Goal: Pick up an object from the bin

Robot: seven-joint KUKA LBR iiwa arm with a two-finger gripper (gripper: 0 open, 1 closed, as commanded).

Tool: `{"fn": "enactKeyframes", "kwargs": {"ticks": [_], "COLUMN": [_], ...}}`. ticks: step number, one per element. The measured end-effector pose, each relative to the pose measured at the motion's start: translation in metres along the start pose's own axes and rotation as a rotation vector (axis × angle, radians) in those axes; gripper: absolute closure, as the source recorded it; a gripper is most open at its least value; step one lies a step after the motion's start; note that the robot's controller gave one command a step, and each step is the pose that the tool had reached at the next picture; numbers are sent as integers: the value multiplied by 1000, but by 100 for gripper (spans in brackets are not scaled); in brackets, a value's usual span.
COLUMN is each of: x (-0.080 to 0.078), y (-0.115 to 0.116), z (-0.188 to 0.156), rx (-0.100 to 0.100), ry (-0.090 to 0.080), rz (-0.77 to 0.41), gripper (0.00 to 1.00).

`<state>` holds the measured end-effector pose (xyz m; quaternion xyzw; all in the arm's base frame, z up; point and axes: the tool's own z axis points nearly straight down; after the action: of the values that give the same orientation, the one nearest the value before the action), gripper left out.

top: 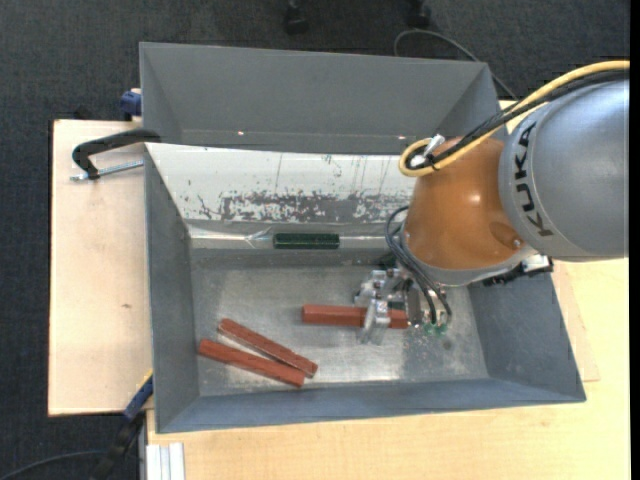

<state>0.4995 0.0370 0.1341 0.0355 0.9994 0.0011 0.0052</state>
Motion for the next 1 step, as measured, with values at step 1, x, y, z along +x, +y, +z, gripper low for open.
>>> {"fn": "enactKeyframes", "kwargs": {"ticks": [1], "x": [-3], "y": [1], "z": [-44], "rx": [0], "ry": [1], "rz": [0], "gripper": [100]}}
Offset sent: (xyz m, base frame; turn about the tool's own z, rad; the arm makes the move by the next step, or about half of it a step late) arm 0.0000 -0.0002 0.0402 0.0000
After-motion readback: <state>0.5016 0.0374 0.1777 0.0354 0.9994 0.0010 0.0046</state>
